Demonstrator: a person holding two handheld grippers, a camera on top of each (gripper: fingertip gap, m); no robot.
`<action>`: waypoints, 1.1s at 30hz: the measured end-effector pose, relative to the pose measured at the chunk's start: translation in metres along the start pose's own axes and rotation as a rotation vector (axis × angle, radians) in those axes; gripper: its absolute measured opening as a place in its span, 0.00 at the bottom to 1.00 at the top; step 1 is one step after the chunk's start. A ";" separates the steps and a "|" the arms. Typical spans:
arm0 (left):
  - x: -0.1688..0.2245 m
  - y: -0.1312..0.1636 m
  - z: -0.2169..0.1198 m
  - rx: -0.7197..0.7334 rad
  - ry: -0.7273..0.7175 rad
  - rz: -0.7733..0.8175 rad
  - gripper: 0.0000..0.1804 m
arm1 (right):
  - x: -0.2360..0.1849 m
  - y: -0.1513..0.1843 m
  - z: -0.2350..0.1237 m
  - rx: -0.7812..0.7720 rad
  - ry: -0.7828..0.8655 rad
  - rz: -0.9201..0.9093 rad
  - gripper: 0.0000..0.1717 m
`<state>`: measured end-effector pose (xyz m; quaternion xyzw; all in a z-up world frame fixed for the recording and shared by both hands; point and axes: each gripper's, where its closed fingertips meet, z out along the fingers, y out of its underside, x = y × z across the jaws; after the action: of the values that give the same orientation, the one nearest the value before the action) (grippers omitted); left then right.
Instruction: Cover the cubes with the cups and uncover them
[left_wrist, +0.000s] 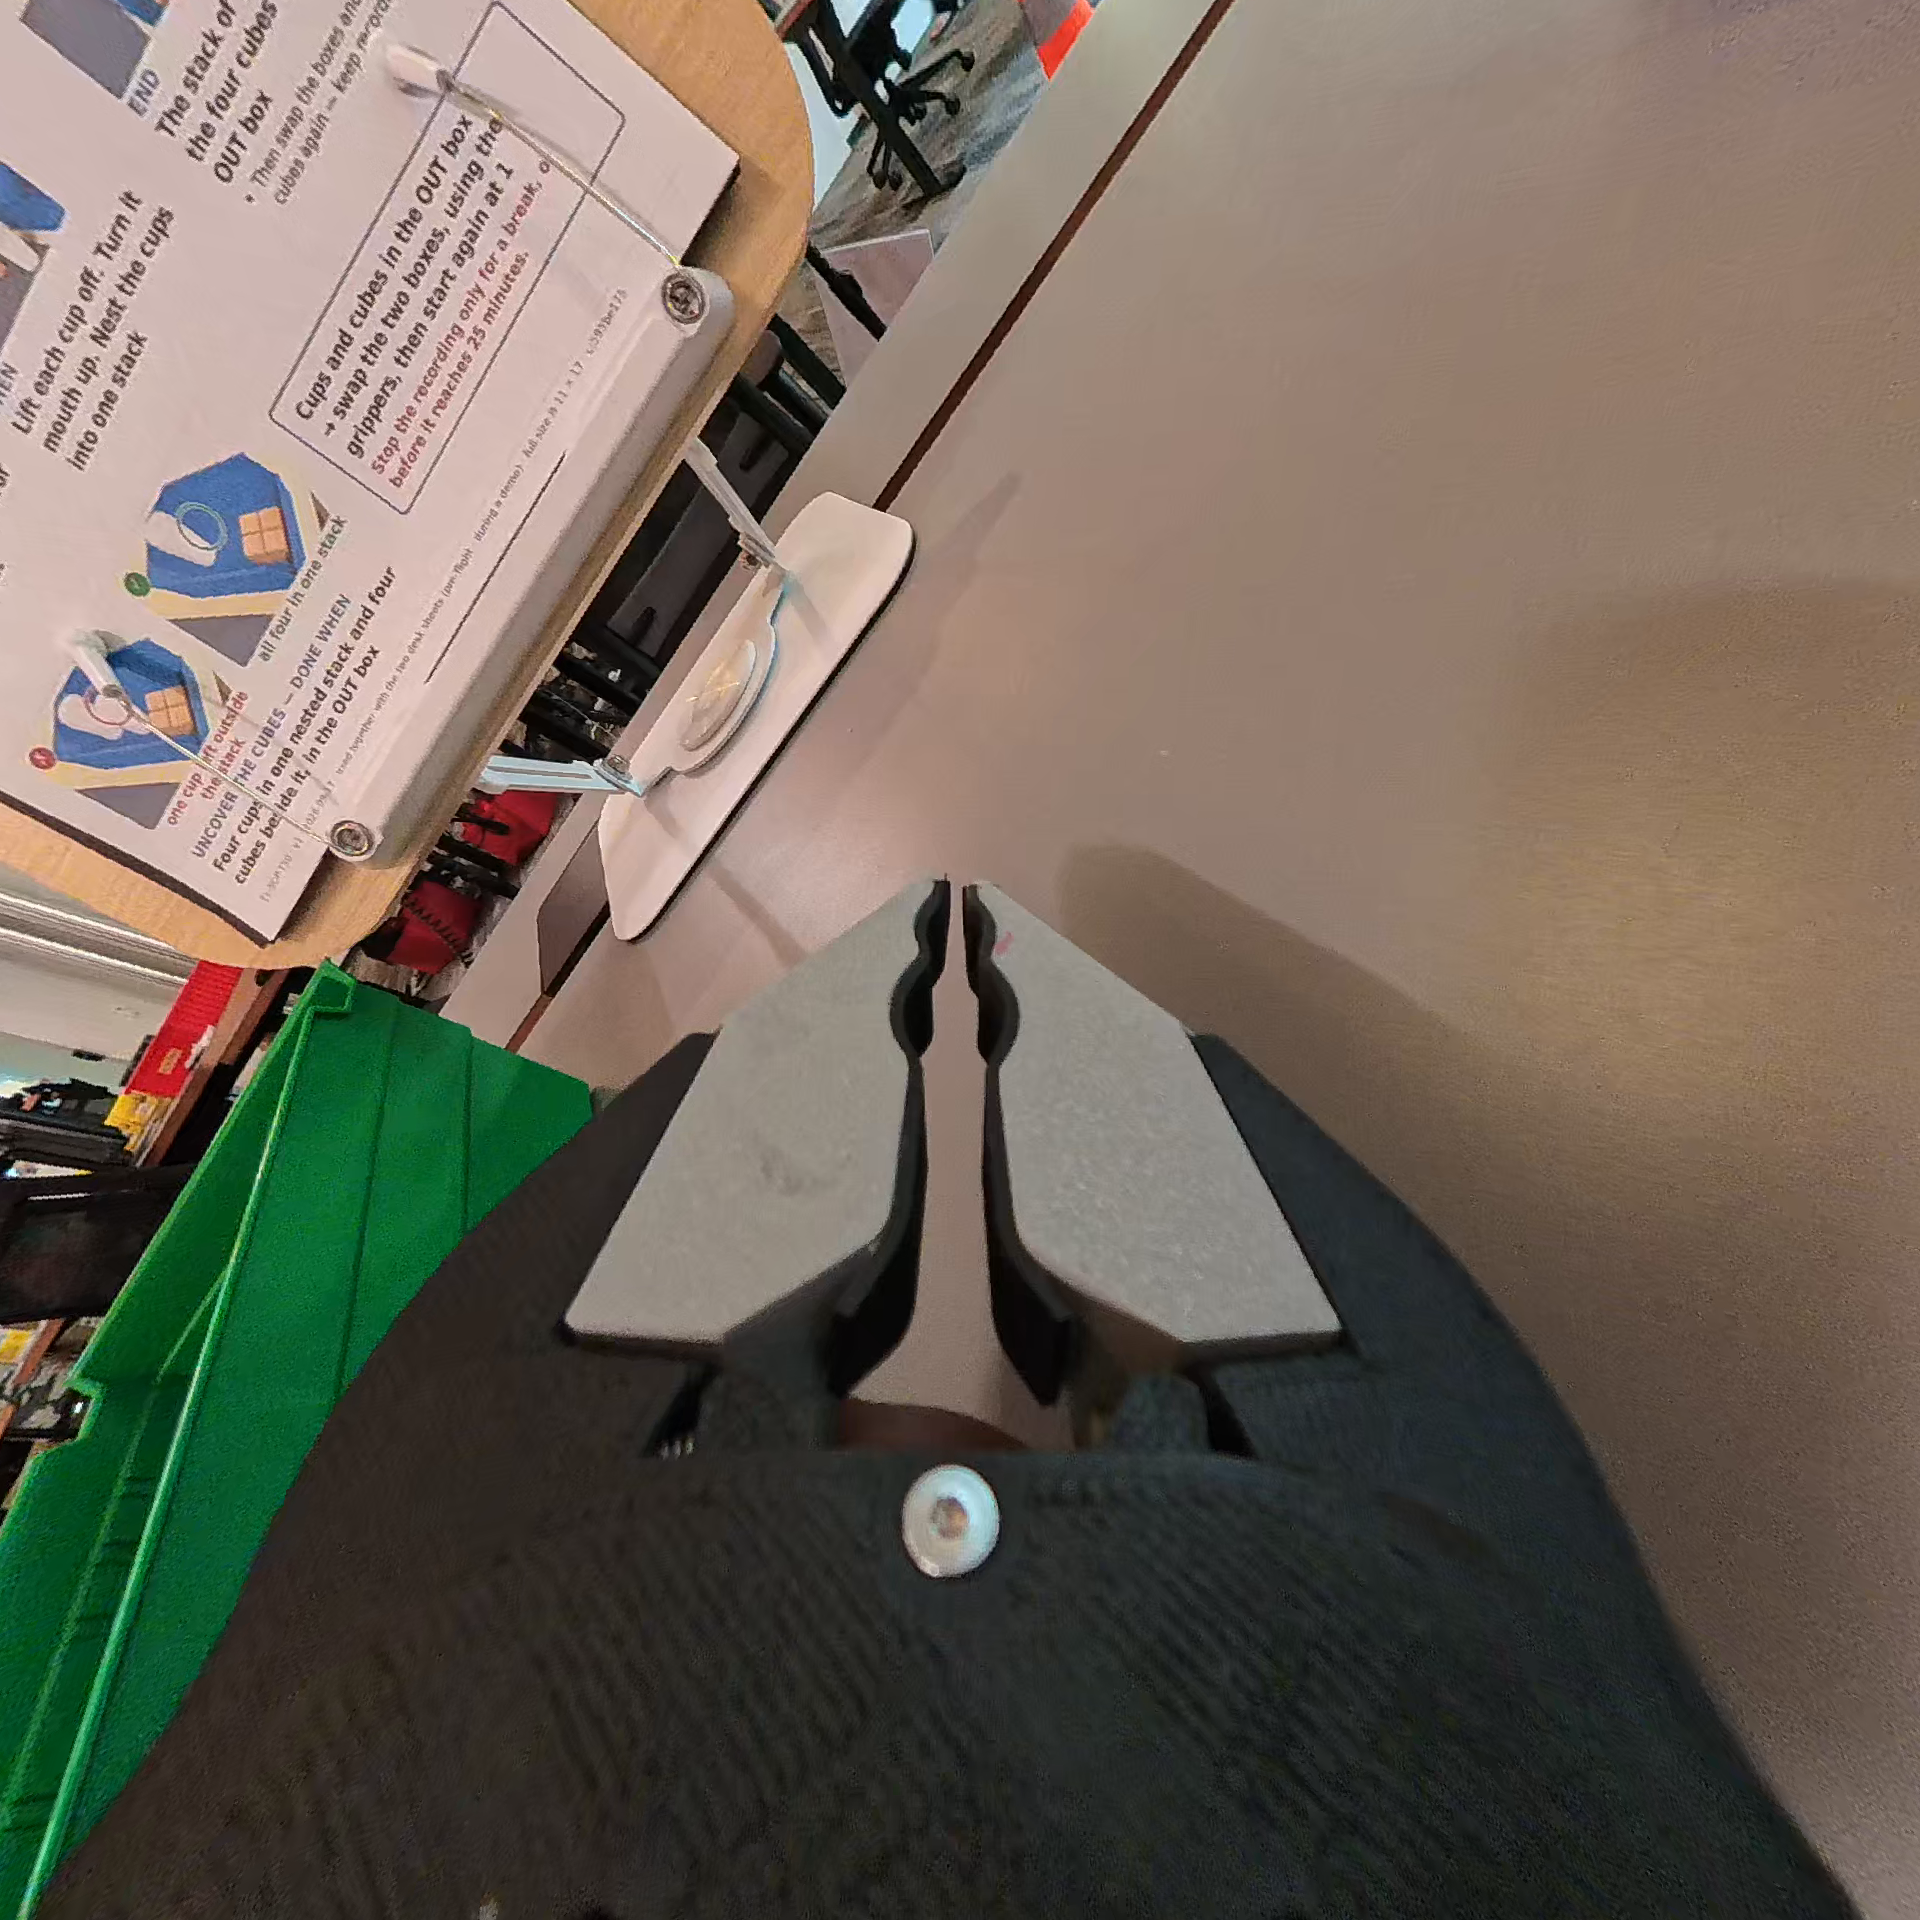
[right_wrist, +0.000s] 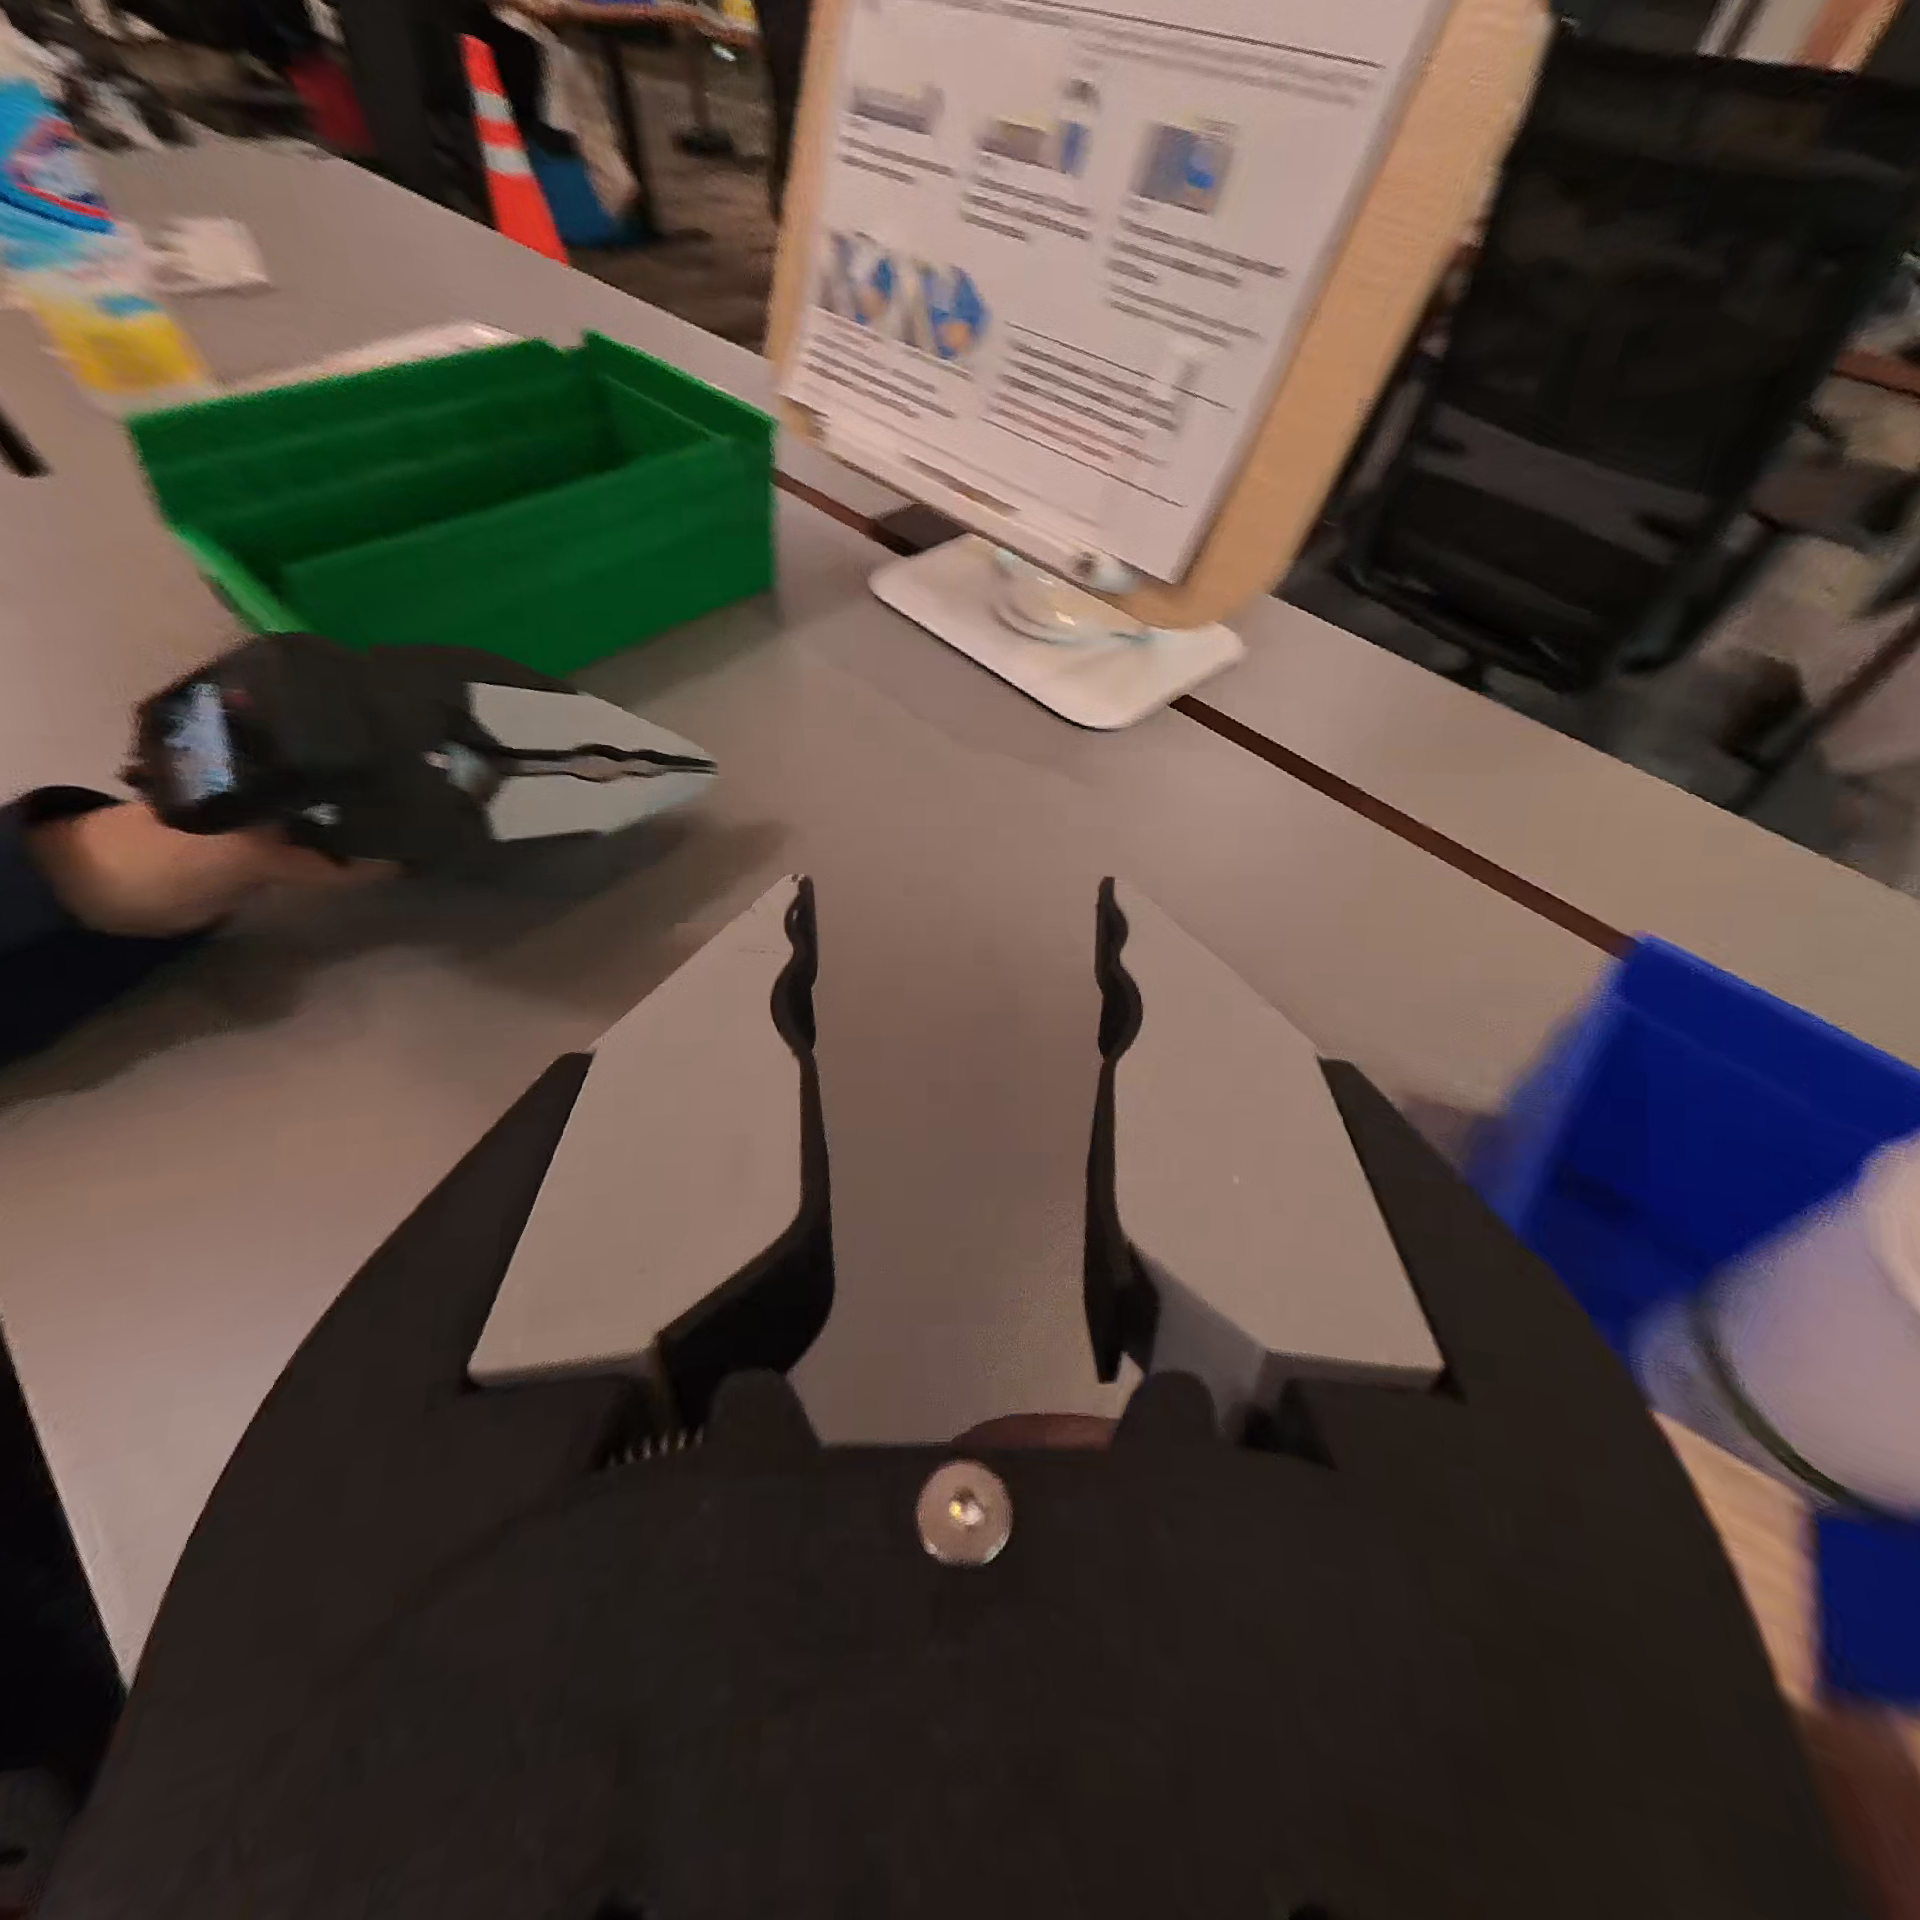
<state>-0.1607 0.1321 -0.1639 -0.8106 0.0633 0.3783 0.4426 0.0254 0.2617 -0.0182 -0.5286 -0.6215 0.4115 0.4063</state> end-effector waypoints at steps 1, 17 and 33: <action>-0.001 0.000 0.000 0.003 -0.001 -0.004 0.00 | -0.016 0.000 0.014 0.020 -0.039 0.000 0.31; -0.044 -0.025 -0.026 0.146 -0.153 -0.190 0.00 | -0.040 0.076 0.113 0.037 0.064 -0.207 0.24; -0.126 0.037 -0.144 0.216 -0.525 -0.693 0.37 | -0.025 0.068 0.096 0.086 0.140 -0.235 0.25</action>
<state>-0.1855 -0.0290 -0.0579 -0.6095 -0.2873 0.3918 0.6265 -0.0405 0.2357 -0.1155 -0.4617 -0.6309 0.3494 0.5164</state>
